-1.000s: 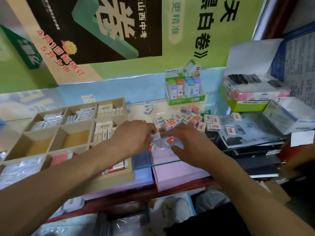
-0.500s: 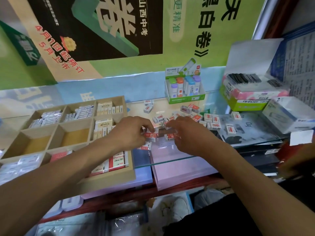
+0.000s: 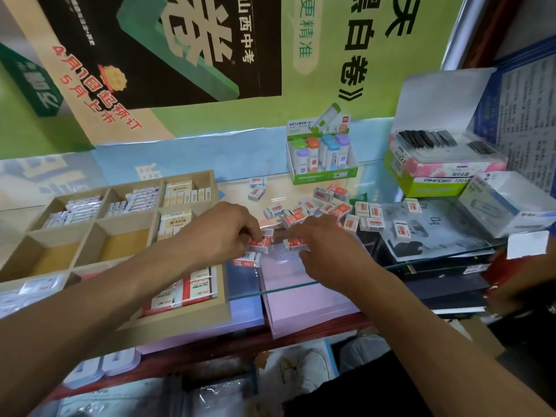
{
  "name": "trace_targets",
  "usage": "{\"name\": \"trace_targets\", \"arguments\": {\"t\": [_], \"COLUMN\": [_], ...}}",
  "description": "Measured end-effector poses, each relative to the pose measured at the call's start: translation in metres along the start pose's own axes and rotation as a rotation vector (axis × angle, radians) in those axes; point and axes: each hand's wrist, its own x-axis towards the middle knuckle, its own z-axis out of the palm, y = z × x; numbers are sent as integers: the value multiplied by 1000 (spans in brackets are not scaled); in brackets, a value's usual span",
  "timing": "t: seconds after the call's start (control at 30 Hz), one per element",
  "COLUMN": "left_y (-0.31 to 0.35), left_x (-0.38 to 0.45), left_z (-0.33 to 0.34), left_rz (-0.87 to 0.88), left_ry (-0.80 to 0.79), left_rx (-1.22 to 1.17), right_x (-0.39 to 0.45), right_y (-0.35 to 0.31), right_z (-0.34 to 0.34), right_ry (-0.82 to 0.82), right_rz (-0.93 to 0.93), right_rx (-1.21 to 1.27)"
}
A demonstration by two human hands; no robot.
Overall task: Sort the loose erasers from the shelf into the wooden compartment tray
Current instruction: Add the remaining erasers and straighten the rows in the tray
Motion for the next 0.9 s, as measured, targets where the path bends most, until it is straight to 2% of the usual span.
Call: {"name": "trace_targets", "arguments": {"t": [0.43,0.53,0.6,0.7,0.77,0.83,0.9], "left_y": [8,7,3,-4,-10,-14,-23], "left_x": [0,-2,-7,-24,-38,-53,-68], "left_z": [2,4,2,-1,-6,-12,-20], "left_rz": [-24,-14,-4,-53,-95,-122,-173], "left_ry": [-28,26,117,303,400,426,398], "left_rx": [18,18,-57,-328,-494,-583,-576], "right_x": [2,4,7,9,12,15,22], "right_y": [-2,-4,-7,-15,-23,-33,-45], "right_z": [2,0,-2,-6,-5,-2,0], "right_ry": [4,13,62,125,106,64,19], "right_rz": [27,68,101,141,164,173,164], "right_rx": [16,78,196,415,571,656,702]}}
